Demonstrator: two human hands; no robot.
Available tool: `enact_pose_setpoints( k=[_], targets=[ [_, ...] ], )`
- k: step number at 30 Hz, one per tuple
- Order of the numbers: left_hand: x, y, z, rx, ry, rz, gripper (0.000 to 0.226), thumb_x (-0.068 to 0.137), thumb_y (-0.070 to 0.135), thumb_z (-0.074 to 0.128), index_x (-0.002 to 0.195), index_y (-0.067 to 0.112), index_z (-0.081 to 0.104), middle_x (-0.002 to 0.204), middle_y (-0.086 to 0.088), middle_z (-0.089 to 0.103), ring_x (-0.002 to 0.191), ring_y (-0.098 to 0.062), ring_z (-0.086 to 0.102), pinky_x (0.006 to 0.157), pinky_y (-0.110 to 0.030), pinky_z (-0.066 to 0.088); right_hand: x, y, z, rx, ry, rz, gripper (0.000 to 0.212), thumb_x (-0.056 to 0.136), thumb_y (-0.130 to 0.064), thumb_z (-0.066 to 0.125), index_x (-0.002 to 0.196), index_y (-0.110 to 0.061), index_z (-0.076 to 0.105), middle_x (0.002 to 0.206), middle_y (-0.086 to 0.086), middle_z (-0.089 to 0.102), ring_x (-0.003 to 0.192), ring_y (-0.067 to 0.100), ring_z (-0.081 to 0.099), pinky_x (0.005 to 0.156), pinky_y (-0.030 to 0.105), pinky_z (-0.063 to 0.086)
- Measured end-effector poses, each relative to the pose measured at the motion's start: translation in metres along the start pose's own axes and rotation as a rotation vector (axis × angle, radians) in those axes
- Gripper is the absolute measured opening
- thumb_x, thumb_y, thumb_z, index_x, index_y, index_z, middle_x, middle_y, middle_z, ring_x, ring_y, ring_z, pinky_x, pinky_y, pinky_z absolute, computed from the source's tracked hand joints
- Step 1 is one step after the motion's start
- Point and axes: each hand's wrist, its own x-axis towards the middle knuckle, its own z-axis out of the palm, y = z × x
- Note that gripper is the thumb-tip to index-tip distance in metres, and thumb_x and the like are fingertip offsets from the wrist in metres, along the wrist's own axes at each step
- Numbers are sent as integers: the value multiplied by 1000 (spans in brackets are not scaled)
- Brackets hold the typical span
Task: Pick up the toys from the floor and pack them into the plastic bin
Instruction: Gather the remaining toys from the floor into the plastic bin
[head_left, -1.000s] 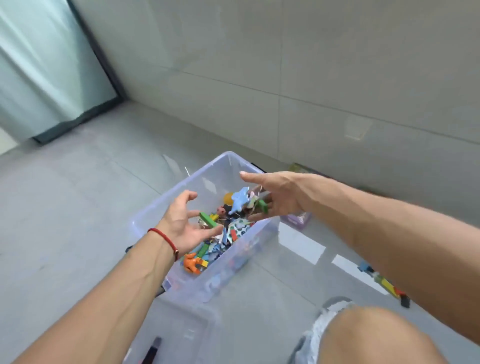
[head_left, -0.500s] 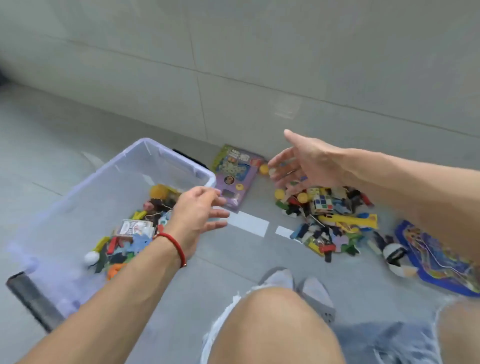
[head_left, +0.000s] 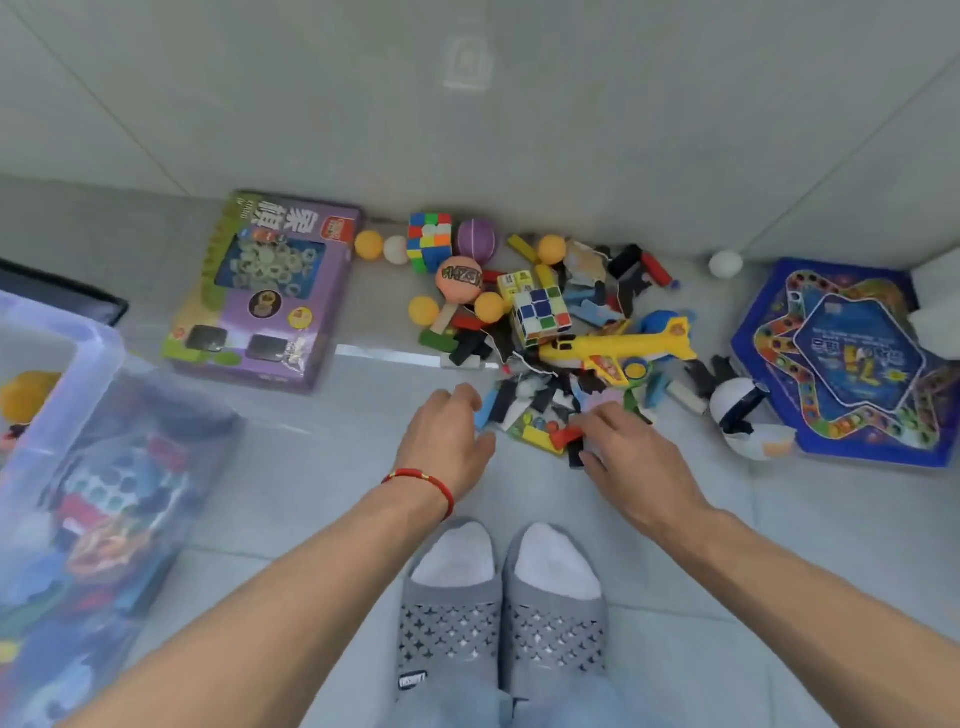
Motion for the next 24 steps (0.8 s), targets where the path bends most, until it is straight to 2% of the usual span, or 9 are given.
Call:
enact_pose_setpoints(
  k=[3,7,10,12,15,18,20,22,24],
  targets=[
    [30,-1,23,82,98,79,35,91,35,64,115,13,50,114,-11,52,97,-29,55,79,-37,50,5,6,26,26,120,-43,38,87,-19,71,123,-16,61,109,5,55,91,28,56,56,40,53],
    [47,-3,43,79,165,100,40,91,41,62,118,15,48,116,-9,51,99,-25,52,81,-34,49,10,12,43,34,244,-37,21,88,-20,73,107,-13,68,98,4,57,81,27,58,50,40,51],
    [52,-5,48,88,187,104,38,93,35,61,120,11,49,117,-12,53,101,-28,52,82,-35,45,9,16,43,92,319,-52,20,88,-20,73,103,-10,67,101,6,58,87,25,57,64,36,52],
    [55,-7,49,107,184,119,34,94,27,61,119,8,52,117,-14,53,100,-32,53,81,-37,45,2,16,41,275,383,27,20,87,-16,73,103,-10,63,100,4,59,86,17,53,73,24,46],
    [52,-13,47,148,190,89,32,94,23,61,121,8,55,117,-14,54,101,-32,52,82,-39,46,-10,10,44,560,383,246,24,89,-13,72,110,-18,60,98,-3,61,77,10,53,69,24,47],
    [45,-18,47,169,189,48,34,92,14,60,125,7,53,117,-17,54,104,-34,49,84,-40,44,-19,-2,54,530,412,240,36,92,-4,63,126,-13,54,111,1,58,90,13,56,73,22,43],
    [41,-22,48,199,181,40,37,90,5,59,126,5,53,114,-18,53,103,-35,49,83,-40,44,-18,-10,57,512,389,254,37,92,1,56,127,-11,51,114,4,53,95,19,56,72,26,43],
    [38,-24,48,226,162,41,35,87,0,58,121,5,55,110,-18,53,99,-34,49,79,-39,44,-13,-15,60,463,329,314,33,91,-9,55,123,-13,49,112,4,51,95,23,57,71,35,48],
    [37,-23,47,224,132,40,30,85,1,58,115,5,54,107,-17,53,95,-32,48,75,-37,43,-8,-17,62,378,302,332,37,91,-28,61,123,-14,49,110,4,54,93,24,57,71,39,51]
  ],
)
